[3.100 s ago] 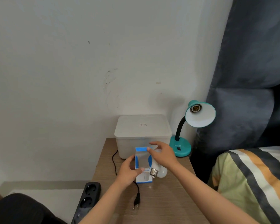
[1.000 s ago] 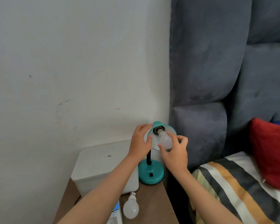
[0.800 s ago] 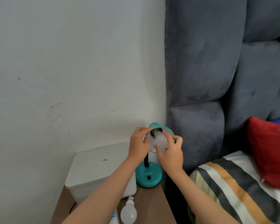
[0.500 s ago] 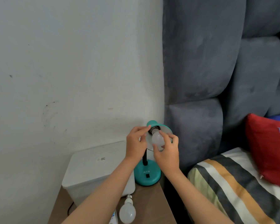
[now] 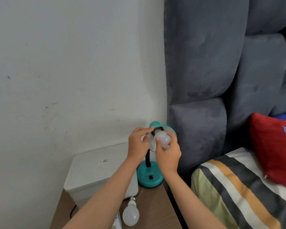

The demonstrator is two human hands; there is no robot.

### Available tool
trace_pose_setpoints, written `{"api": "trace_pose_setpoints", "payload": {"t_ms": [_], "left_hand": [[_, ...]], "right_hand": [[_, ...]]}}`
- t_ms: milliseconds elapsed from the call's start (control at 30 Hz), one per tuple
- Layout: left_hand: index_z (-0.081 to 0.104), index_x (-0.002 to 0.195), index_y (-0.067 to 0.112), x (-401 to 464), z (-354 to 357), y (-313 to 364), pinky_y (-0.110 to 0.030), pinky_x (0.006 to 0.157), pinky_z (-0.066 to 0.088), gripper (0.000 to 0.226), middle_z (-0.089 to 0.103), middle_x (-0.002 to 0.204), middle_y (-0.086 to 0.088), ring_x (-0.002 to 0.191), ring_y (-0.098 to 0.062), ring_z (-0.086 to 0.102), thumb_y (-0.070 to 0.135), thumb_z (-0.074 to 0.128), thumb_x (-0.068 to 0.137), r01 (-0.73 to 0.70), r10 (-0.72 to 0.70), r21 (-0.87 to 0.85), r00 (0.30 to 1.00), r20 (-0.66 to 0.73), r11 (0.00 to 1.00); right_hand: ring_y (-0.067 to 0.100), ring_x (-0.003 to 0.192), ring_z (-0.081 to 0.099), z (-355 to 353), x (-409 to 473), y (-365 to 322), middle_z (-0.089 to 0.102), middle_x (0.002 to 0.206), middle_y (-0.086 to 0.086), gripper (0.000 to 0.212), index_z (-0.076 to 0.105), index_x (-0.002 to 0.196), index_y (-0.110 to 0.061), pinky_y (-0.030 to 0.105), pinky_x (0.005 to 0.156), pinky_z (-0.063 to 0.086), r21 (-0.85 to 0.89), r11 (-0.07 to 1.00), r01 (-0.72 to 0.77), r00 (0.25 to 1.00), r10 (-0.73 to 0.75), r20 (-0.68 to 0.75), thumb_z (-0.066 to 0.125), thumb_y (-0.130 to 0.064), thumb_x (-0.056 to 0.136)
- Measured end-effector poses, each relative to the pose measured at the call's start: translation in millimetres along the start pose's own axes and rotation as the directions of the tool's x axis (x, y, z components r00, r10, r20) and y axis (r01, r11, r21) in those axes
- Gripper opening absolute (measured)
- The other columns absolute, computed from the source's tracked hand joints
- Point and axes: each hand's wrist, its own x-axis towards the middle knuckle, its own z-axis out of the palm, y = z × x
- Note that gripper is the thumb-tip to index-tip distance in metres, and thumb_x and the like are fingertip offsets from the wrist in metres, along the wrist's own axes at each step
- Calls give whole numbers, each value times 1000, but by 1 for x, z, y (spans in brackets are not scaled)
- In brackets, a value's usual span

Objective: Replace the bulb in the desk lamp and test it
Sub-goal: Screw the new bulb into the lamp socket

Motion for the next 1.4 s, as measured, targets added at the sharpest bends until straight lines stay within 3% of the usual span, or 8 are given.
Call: {"api": "trace_pose_setpoints", "payload": {"t_ms": [67,367,633,767,933,1100,1300,1400], "left_hand": [[70,105,20,1,0,-1,-2,82,40,36,62,94,7,90,3,59,-5,55,85,9,-9,0,1000,4,1000],[70,104,23,3,-1,-4,-6,85,43,36,62,94,8,88,7,58,-3,56,84,26,-26,-7,999,28,1000],[70,103,21,2,-1,-3,-6,85,43,35,62,93,10,90,2,59,-4,56,84,26,-26,-15,999,27,1000],[70,103,21,2,0,-3,-6,86,43,35,63,96,7,91,2,59,-5,56,84,26,-25,-20,999,25,999],[70,102,22,1,-1,-2,-5,85,42,34,63,96,7,91,4,58,-4,56,84,26,-25,-25,1000,18,999],[69,104,20,0,-1,-2,-4,85,42,34,64,99,4,93,0,59,-3,55,85,31,-30,-22,999,32,999],[70,103,20,-1,-2,-1,-3,84,41,33,63,98,6,91,2,59,-4,55,84,26,-26,-23,999,27,999],[69,103,20,-1,-1,-1,-3,84,41,34,63,98,5,92,2,58,-4,55,85,25,-25,-18,999,23,1000]], "right_hand": [[19,82,61,1,-2,-2,58,106,10,42,50,118,-19,24,71,51,47,998,-47,999,47,-2,69,-29,82],[25,98,60,6,-2,-6,61,111,10,49,48,116,-10,29,75,50,84,988,-128,991,131,-30,74,-26,77],[26,95,63,-1,3,-9,62,105,11,49,47,121,-9,25,71,46,95,981,-169,984,174,-44,65,-35,84],[22,86,60,-2,-2,-6,50,109,5,47,50,119,-15,7,62,39,15,998,-63,998,63,5,73,-25,78],[22,90,61,-1,2,-8,59,96,5,46,52,111,-6,10,58,37,98,974,-204,976,210,-52,71,-33,80],[15,93,49,0,-4,-9,46,111,5,56,47,128,-12,1,62,39,20,998,-53,998,53,-15,73,-19,79],[22,94,63,1,0,-5,62,106,10,44,51,117,-9,17,64,43,119,972,-203,976,210,-53,65,-36,84],[8,84,52,0,-4,-10,49,113,4,53,47,125,-9,4,64,38,46,993,-110,993,111,-41,70,-25,81]]}}
